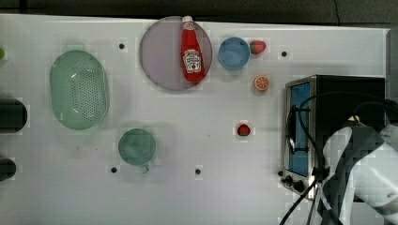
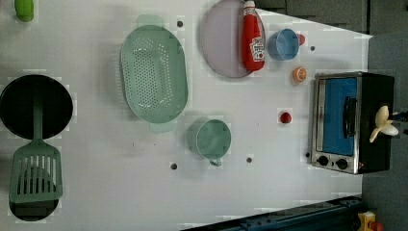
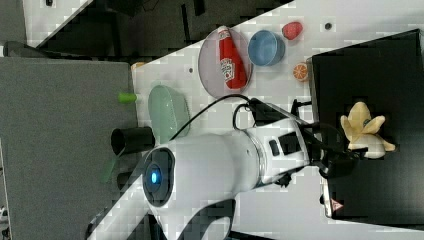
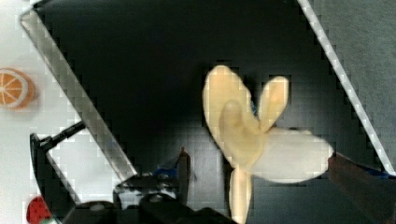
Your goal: Pick banana from table and place on oven.
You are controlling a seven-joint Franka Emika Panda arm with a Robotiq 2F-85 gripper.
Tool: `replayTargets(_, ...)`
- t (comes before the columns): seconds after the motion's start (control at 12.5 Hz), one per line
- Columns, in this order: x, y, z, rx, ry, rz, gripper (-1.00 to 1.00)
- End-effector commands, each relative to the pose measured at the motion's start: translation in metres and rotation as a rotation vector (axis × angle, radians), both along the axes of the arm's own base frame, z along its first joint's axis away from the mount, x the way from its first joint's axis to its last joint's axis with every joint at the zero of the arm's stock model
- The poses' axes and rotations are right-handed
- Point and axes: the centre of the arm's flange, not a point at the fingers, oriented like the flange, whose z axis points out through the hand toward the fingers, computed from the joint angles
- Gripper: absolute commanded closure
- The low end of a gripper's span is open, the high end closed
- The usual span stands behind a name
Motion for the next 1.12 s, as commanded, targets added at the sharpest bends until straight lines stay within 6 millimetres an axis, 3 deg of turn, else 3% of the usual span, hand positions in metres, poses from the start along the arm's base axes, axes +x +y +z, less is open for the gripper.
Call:
replayTargets(0.08, 0.016, 0.009, 0.064, -0.011, -0.059, 0.070, -1.00)
replayTargets(0.32, 0.023, 0.044, 0.121, 0.063, -0.041, 0.104, -1.00)
replayTargets(0.56, 0.032, 0.102, 0.175, 0.111, -0.086, 0.027, -1.00)
replayTargets(0.8, 0.040, 0.179, 0.197, 0.145, -0.074, -0.165, -1.00)
replayTargets(0.96, 0.044, 0.238, 0.203, 0.155, -0.036, -0.267, -1.00)
replayTargets(1.12, 0.048, 0.283, 0.210, 0.149, -0.042, -0.325, -1.00)
